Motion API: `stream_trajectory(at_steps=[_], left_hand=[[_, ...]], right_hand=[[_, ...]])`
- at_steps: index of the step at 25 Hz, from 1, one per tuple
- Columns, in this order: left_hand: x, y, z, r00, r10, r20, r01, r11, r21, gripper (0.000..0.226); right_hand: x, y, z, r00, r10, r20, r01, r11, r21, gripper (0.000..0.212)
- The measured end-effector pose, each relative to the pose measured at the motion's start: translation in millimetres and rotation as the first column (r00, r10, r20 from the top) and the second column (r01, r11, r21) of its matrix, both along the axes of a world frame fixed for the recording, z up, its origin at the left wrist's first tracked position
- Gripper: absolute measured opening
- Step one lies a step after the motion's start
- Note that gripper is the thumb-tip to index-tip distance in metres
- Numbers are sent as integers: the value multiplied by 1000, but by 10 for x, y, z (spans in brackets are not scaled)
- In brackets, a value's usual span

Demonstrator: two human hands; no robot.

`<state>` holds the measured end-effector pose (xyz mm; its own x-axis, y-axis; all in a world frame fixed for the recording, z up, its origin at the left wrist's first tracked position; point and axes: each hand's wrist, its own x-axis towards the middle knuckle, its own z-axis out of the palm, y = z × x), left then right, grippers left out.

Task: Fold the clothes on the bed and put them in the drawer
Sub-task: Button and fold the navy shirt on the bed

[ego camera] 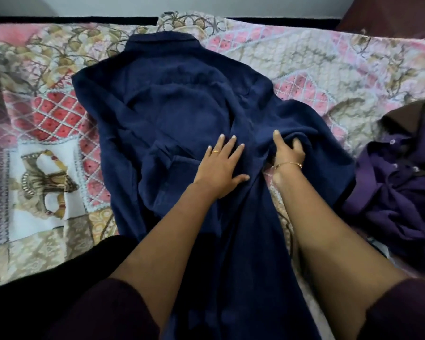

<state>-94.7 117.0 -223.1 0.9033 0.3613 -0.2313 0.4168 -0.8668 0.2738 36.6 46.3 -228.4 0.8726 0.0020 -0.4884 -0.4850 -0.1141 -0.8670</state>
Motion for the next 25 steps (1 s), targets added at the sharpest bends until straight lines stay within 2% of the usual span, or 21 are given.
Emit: stream_trajectory(at_steps=[2, 3, 4, 5, 6, 7, 8, 9, 10, 11, 12, 14, 16, 17, 18, 19, 20, 21, 23, 24, 25], left_hand=[[49, 52, -21, 999, 4, -51, -9, 996, -91, 71], [75, 66, -3, 997, 76, -12, -77, 967, -243, 65], [98, 90, 46, 972, 233, 36, -186, 851, -492, 59], [110, 142, 143, 885, 465, 40, -269, 579, -769, 54], [85, 234, 259, 743, 669, -23, -246, 241, -939, 52], [9, 373, 342, 582, 809, -80, -142, 4, -990, 55], [-117, 576, 396, 415, 903, -113, 20, -133, -991, 63], [-258, 747, 408, 293, 944, -150, 157, -202, -967, 70], [-416, 889, 398, 212, 960, -181, 253, -233, -939, 71], [-580, 1000, 400, 149, 973, -175, 228, -206, -952, 66], [-692, 1041, 364, 138, 980, -142, 121, -159, -980, 56], [-774, 1073, 249, 274, 961, -45, -228, 19, -973, 51], [-738, 1065, 112, 447, 894, 35, -499, 283, -819, 70], [-697, 1066, 76, 451, 887, 94, -577, 371, -728, 65], [-657, 1082, 59, 388, 905, 176, -637, 401, -658, 50], [-620, 1089, 60, 303, 922, 240, -689, 386, -614, 36], [-606, 1091, 49, 218, 937, 273, -731, 342, -591, 30], [-597, 1088, 37, 160, 948, 275, -754, 298, -585, 29], [-590, 1047, 3, 131, 961, 242, -781, 251, -572, 31], [-601, 1040, -17, 124, 967, 221, -782, 233, -579, 33], [-618, 1038, -31, 118, 972, 204, -780, 218, -586, 34]], right_hand=[[166, 118, 90, 995, -90, 39, 82, 982, 168, 57], [177, 176, 143, 987, -52, 150, 36, 994, 106, 59], [116, 258, 267, 951, 60, 304, -53, 998, -31, 58], [-32, 351, 355, 877, 234, 420, -173, 969, -179, 54], [-246, 446, 420, 755, 437, 489, -337, 898, -283, 48], [-514, 511, 465, 598, 652, 467, -558, 756, -342, 42], [-757, 578, 470, 348, 857, 380, -779, 490, -390, 40], [-961, 574, 439, 88, 961, 263, -881, 199, -430, 40], [-1078, 534, 361, -98, 982, 159, -888, -14, -459, 39], [-1105, 528, 273, -185, 975, 123, -863, -101, -494, 36], [-1074, 512, 219, -190, 975, 116, -839, -99, -536, 34], [-996, 523, 128, -148, 971, 185, -793, -5, -609, 33], [-950, 550, 71, -245, 956, 160, -777, -95, -622, 33], [-958, 570, 49, -297, 948, 119, -780, -169, -603, 33], [-990, 582, 31, -324, 942, 82, -779, -217, -589, 34], [-1040, 585, 31, -317, 945, 79, -779, -212, -591, 35], [-1082, 573, 37, -271, 957, 99, -777, -157, -610, 38], [-1111, 555, 19, -182, 967, 180, -762, -23, -648, 43], [-1149, 485, -10, 83, 898, 433, -692, 364, -623, 67], [-1135, 432, -44, 218, 846, 487, -675, 491, -551, 81], [-1124, 378, -56, 358, 808, 468, -691, 567, -448, 90]])
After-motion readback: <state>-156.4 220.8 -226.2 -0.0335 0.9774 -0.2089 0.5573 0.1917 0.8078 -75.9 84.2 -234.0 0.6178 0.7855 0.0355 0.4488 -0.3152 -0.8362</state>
